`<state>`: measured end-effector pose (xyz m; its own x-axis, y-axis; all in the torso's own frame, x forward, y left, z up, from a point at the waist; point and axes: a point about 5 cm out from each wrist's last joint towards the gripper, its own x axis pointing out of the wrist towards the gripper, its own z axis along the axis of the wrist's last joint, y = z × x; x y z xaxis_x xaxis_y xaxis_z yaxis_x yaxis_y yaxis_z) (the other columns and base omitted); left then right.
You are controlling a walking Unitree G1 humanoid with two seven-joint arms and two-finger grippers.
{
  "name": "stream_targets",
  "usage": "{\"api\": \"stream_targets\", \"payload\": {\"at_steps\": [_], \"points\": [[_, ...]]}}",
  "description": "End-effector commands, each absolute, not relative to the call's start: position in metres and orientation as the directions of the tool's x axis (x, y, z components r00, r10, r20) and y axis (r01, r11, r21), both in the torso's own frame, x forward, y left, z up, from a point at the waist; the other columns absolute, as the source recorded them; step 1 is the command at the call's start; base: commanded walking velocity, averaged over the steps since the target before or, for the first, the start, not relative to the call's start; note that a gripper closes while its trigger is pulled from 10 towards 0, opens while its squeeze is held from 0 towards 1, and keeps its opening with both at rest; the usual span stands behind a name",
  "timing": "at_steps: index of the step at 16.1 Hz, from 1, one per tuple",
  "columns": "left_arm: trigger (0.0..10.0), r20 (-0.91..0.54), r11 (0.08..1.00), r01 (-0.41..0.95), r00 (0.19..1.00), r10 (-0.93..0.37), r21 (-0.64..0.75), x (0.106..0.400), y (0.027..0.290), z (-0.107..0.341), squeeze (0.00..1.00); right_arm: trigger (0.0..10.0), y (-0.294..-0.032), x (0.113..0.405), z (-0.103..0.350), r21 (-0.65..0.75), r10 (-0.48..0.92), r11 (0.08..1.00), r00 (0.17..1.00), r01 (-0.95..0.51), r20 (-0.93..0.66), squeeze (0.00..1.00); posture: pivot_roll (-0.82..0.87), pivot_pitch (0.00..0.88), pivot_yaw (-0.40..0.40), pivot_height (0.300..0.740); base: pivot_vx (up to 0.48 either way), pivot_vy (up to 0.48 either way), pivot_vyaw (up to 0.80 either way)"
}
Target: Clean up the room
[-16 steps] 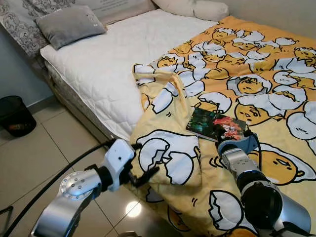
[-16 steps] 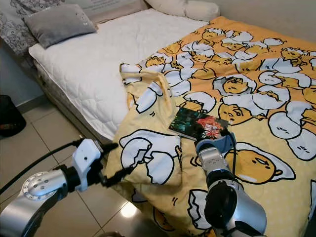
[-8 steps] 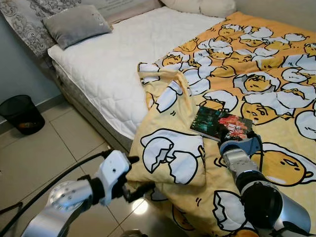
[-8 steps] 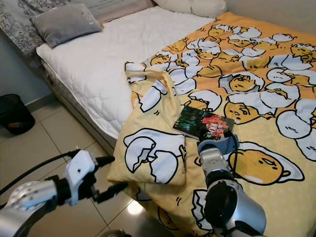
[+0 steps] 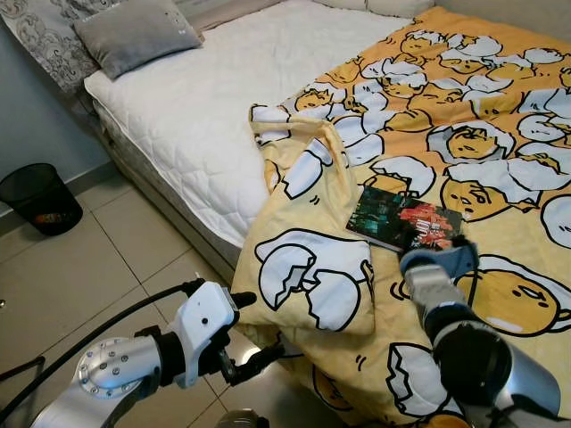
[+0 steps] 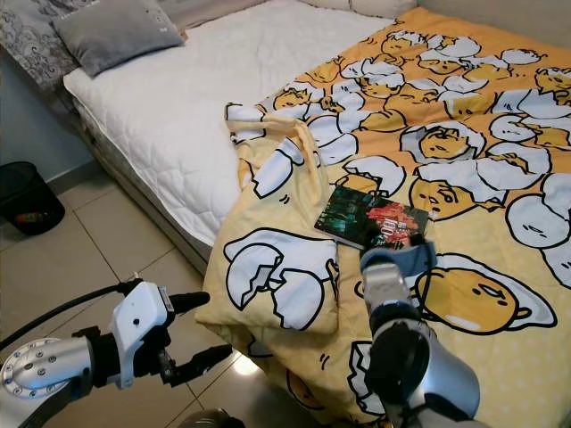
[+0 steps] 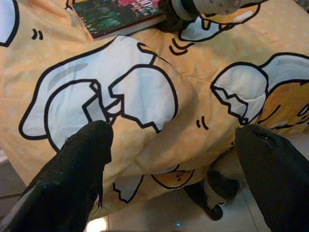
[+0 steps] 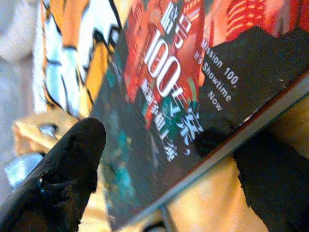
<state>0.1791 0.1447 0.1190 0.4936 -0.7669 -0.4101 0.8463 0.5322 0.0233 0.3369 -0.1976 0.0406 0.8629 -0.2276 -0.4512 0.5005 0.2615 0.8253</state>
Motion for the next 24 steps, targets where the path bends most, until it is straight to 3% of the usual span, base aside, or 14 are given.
{"api": "stream_targets", "payload": {"at_steps": [1,8,9,10,12,14,15,17,19,20,22,23,24], "points": [[10.0,-0.420,0.545,0.838,0.509,-0.751,0.041,0.179,0.146,0.121,1.00,10.0,-0.200,0.343,0.050,0.867,-0.248,0.213,0.883,0.451,-0.398,0.00,0.22,0.073,0.077,0.740,0.000,0.000,0.00],[10.0,-0.414,0.564,0.824,0.530,-0.740,0.046,0.198,0.134,0.109,1.00,10.0,-0.208,0.353,0.068,0.912,-0.273,0.191,0.912,0.364,-0.306,0.00,0.21,0.051,0.055,0.740,0.000,0.000,0.00],[10.0,-0.419,0.574,0.818,0.537,-0.732,0.044,0.198,0.139,0.106,1.00,4.0,-0.208,0.354,0.069,0.914,-0.264,0.196,0.917,0.356,-0.300,0.00,0.22,0.054,0.052,0.740,0.000,0.000,0.00],[10.0,-0.423,0.577,0.815,0.538,-0.729,0.043,0.198,0.142,0.105,1.00,2.7,-0.207,0.353,0.068,0.907,-0.256,0.207,0.915,0.367,-0.312,0.00,0.23,0.059,0.051,0.740,0.000,0.000,0.00],[10.0,-0.433,0.584,0.811,0.541,-0.721,0.042,0.193,0.153,0.106,1.00,3.1,-0.201,0.350,0.060,0.874,-0.229,0.240,0.900,0.422,-0.371,0.00,0.24,0.081,0.054,0.740,0.000,0.000,0.00],[10.0,-0.439,0.583,0.811,0.540,-0.718,0.044,0.187,0.157,0.110,1.00,5.3,-0.196,0.346,0.052,0.835,-0.207,0.289,0.882,0.468,-0.422,0.00,0.26,0.114,0.060,0.740,0.000,0.000,0.00],[10.0,-0.427,0.585,0.809,0.551,-0.717,0.060,0.183,0.159,0.118,1.00,8.7,-0.194,0.345,0.050,0.835,-0.192,0.278,0.879,0.475,-0.436,0.00,0.27,0.143,0.060,0.740,0.000,0.000,0.00],[10.0,-0.397,0.594,0.801,0.572,-0.717,0.082,0.182,0.156,0.125,1.00,10.0,-0.196,0.345,0.050,0.823,-0.197,0.303,0.876,0.481,-0.440,0.00,0.29,0.161,0.055,0.740,0.000,0.000,0.00],[10.0,-0.385,0.593,0.800,0.579,-0.719,0.094,0.176,0.156,0.129,1.00,10.0,-0.196,0.347,0.052,0.821,-0.201,0.321,0.881,0.473,-0.429,0.00,0.30,0.173,0.051,0.740,0.000,0.000,0.00],[10.0,-0.383,0.593,0.799,0.580,-0.719,0.098,0.175,0.156,0.132,1.00,9.2,-0.196,0.349,0.056,0.833,-0.204,0.307,0.887,0.459,-0.414,0.00,0.30,0.175,0.052,0.740,0.000,0.000,0.00],[10.0,-0.384,0.594,0.798,0.582,-0.717,0.100,0.174,0.157,0.134,1.00,2.4,-0.196,0.353,0.062,0.861,-0.214,0.273,0.899,0.430,-0.381,0.00,0.30,0.172,0.053,0.740,0.000,0.000,0.00],[10.0,-0.383,0.595,0.797,0.583,-0.716,0.100,0.174,0.157,0.135,1.00,0.0,-0.198,0.354,0.064,0.872,-0.224,0.255,0.902,0.419,-0.368,0.00,0.30,0.167,0.053,0.740,0.000,0.000,0.00],[10.0,-0.380,0.597,0.796,0.584,-0.717,0.099,0.175,0.156,0.136,1.00,0.0,-0.201,0.355,0.067,0.885,-0.245,0.232,0.905,0.403,-0.348,0.00,0.29,0.159,0.055,0.740,0.000,0.000,0.00]]}}
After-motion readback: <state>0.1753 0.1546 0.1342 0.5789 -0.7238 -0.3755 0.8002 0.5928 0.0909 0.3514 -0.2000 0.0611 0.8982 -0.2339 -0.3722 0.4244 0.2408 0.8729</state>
